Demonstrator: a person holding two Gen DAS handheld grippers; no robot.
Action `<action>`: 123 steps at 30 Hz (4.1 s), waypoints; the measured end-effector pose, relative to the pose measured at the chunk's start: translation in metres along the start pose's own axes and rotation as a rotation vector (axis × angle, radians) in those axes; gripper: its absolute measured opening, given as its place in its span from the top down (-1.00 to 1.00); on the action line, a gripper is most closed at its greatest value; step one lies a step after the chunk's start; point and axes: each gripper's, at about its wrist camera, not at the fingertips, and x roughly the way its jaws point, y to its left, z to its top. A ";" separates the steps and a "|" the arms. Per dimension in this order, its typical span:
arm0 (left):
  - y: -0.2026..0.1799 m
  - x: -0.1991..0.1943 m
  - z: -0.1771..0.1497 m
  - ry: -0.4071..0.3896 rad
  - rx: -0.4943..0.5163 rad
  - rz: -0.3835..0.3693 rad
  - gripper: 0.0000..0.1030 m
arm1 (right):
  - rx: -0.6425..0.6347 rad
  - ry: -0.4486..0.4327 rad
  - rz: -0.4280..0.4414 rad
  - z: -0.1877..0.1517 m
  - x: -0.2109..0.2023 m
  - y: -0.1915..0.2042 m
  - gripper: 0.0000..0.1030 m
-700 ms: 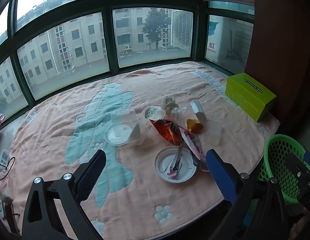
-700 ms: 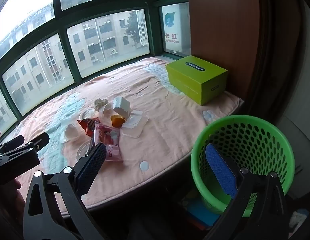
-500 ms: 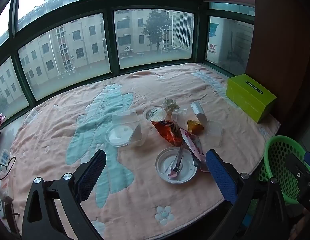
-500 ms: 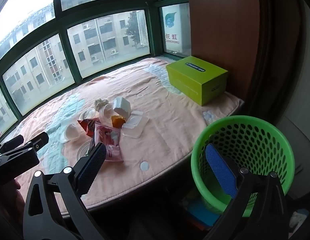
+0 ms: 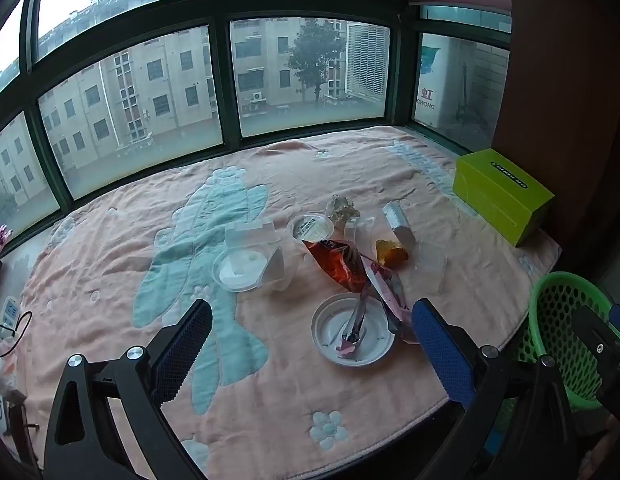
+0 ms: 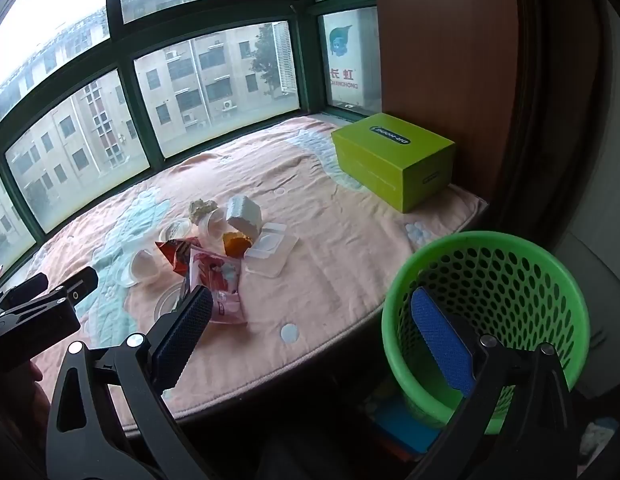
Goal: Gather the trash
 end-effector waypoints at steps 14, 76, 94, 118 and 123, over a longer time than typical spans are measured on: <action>0.001 0.001 -0.002 -0.001 -0.004 0.002 -0.88 | 0.001 0.001 0.003 0.003 0.000 0.000 -0.91; 0.018 0.021 -0.006 0.040 -0.019 0.016 -0.88 | -0.005 0.044 0.005 0.001 0.021 0.004 -0.91; 0.041 0.064 0.002 0.125 -0.060 0.064 -0.88 | -0.055 0.127 0.053 0.006 0.065 0.022 -0.91; 0.064 0.117 0.005 0.222 -0.094 0.079 -0.88 | -0.124 0.229 0.113 0.008 0.122 0.060 -0.91; 0.070 0.129 0.004 0.245 -0.104 0.086 -0.88 | -0.117 0.259 0.139 0.009 0.135 0.065 -0.91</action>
